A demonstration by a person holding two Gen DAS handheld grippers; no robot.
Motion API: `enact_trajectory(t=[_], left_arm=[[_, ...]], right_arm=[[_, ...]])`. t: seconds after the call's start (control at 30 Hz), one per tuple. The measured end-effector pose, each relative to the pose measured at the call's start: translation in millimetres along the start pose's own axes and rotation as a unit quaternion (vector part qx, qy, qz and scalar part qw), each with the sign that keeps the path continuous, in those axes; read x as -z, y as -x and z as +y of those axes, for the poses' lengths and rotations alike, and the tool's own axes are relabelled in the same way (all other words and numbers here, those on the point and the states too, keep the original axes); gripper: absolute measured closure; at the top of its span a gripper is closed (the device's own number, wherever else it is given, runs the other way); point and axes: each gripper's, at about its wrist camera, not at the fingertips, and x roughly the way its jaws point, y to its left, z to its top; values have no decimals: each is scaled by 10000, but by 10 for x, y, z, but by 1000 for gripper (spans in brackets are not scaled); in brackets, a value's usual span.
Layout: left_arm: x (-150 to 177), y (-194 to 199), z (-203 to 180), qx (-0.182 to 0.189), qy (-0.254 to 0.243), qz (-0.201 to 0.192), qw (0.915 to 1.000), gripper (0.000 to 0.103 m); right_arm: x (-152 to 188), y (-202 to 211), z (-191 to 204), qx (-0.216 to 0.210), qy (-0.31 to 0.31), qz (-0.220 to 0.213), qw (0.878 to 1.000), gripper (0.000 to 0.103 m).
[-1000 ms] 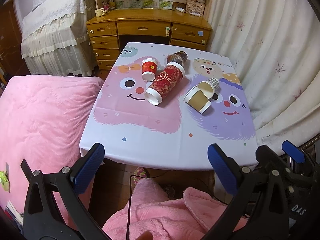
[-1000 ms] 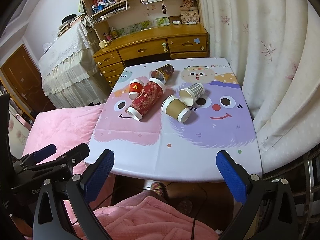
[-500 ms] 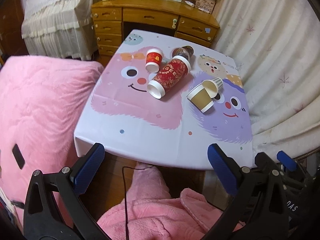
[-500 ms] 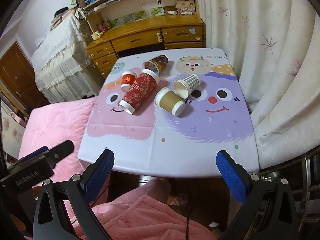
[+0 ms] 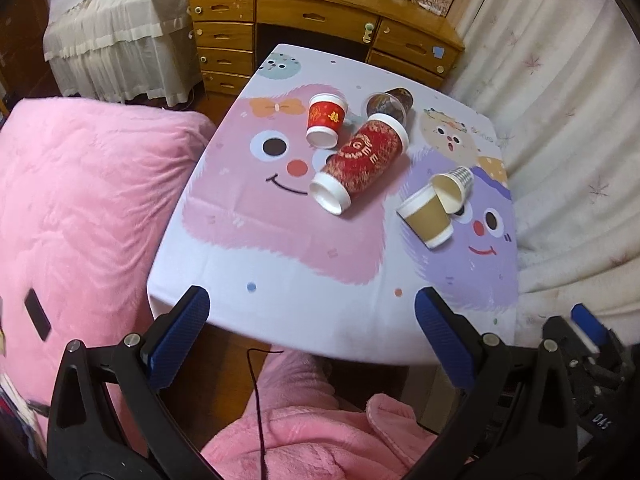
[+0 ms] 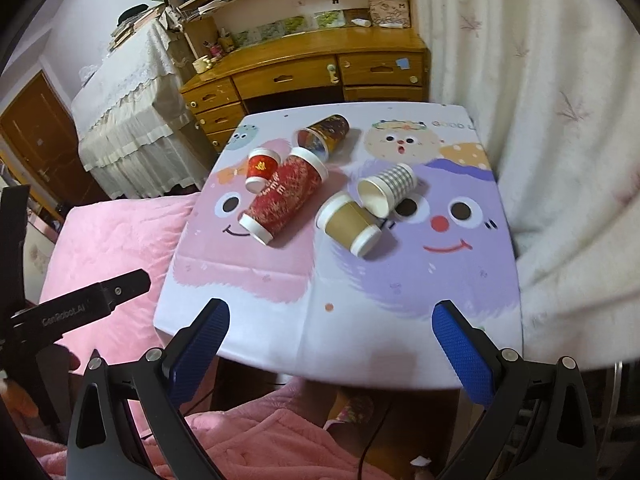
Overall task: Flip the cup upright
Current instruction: 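Reach the left tool to the lying Iron Man cup and close on it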
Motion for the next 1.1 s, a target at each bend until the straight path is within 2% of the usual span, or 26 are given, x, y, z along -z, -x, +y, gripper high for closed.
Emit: enact_trajectory(t=[0.07,0.27,0.4,0.53,0.6,0.7,0.83,0.93,1.03,1.1], left_arm=[[-207,-115,-49,-9,-123,126,9998,1],[-890,-470,-208,380,-450,698,9958,1],[-1458,-724,-386,941,-820,1235,9845,1],[-2048,-873,-650,1112,-1225,1400,9762,1],[-2299,-949,-790,1043,-1501,1463,9722,1],[-2632,-1143,-998,1021,-1882,1768,9607,1],[-3003,-1531,-1221,1140,-2042,2242,9461,1],[-3224,-1971,-1416,1243,-2143,2742,9292,1],[-3356,-2371,-1552,1223,-2253,2910,9218,1],[-3450,-2653,-1702,1147,-2543,2882,9160,1]], right_arm=[[-176,-84,-31,1,72,36,10000,0],[-738,-327,-143,41,145,42,9999,0],[-1147,-582,-240,186,71,47,9998,0],[-1417,-866,-358,280,-200,175,9993,0],[-1500,-1005,-418,297,-354,231,9987,0],[-1577,-1176,-476,355,-555,262,9975,0],[-1650,-1419,-525,477,-745,262,9957,0],[-1665,-1617,-534,574,-939,294,9935,0],[-1610,-1850,-476,347,-1238,500,9904,0],[-1548,-2012,-437,238,-1409,686,9873,0]])
